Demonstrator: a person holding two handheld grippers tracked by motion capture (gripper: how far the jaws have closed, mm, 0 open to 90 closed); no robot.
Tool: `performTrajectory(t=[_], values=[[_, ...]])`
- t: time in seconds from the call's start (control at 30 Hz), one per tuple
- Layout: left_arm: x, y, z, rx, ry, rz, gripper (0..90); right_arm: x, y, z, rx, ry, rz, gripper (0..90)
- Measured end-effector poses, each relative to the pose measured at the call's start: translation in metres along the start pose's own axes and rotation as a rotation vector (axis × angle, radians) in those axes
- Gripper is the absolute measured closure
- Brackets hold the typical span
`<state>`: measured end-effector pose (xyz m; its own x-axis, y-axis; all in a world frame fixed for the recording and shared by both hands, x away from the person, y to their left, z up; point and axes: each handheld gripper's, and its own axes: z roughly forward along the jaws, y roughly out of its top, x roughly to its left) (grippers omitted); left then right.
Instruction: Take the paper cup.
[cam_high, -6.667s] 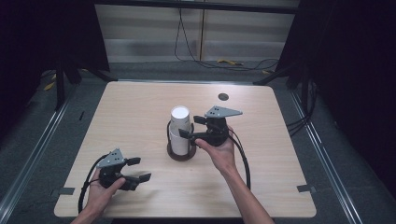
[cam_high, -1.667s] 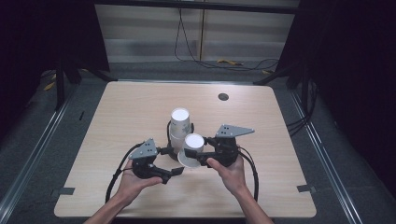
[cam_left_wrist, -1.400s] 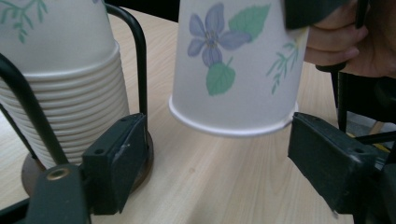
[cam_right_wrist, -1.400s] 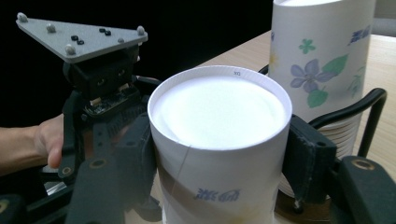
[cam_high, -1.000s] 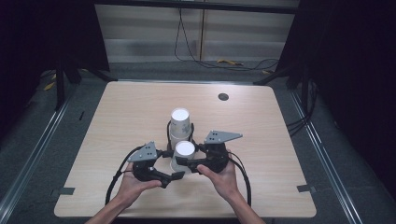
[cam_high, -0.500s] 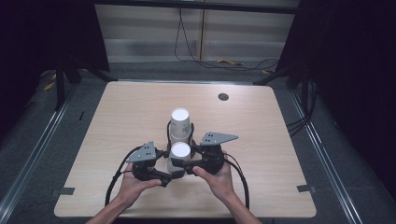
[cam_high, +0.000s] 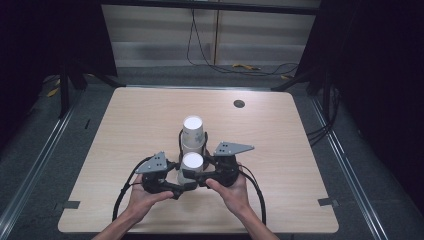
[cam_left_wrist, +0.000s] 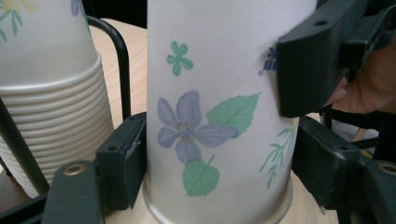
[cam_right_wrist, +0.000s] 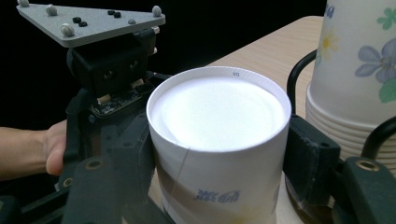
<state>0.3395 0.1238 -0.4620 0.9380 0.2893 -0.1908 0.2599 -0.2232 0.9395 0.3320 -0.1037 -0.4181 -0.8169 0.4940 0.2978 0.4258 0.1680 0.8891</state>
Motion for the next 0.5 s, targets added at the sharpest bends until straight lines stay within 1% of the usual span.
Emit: performTrajectory(t=[0.1, 0.2, 0.27, 0.33, 0.4, 0.43, 0.5], values=[[0.0008, -0.0008, 0.0, 0.004, -0.001, -0.006, 28.4, -0.0028, -0.0019, 0.0001, -0.001, 0.009, 0.017, 32.4], [0.0008, -0.0008, -0.0004, 0.004, -0.003, -0.006, 28.7, -0.0032, -0.0018, 0.0003, -0.003, 0.011, 0.023, 32.0], [0.0006, -0.0008, -0.001, 0.016, 0.002, -0.005, 28.8, -0.003, -0.0019, 0.0003, 0.0, 0.008, 0.017, 31.3], [0.001, -0.001, -0.0023, 0.029, -0.003, -0.007, 28.8, -0.0031, -0.0017, -0.0005, -0.007, 0.004, 0.016, 27.6], [0.0003, -0.0013, -0.0034, 0.035, 0.001, -0.002, 28.8, -0.0034, -0.0011, -0.0013, -0.009, 0.002, 0.021, 26.0], [0.0004, -0.0012, -0.004, 0.035, 0.001, -0.004, 29.0, -0.0039, -0.0003, -0.0018, -0.015, 0.003, 0.029, 22.1], [0.0013, -0.0012, -0.0048, 0.033, 0.001, -0.009, 29.0, -0.004, 0.0, -0.0017, -0.013, 0.002, 0.029, 21.0]])
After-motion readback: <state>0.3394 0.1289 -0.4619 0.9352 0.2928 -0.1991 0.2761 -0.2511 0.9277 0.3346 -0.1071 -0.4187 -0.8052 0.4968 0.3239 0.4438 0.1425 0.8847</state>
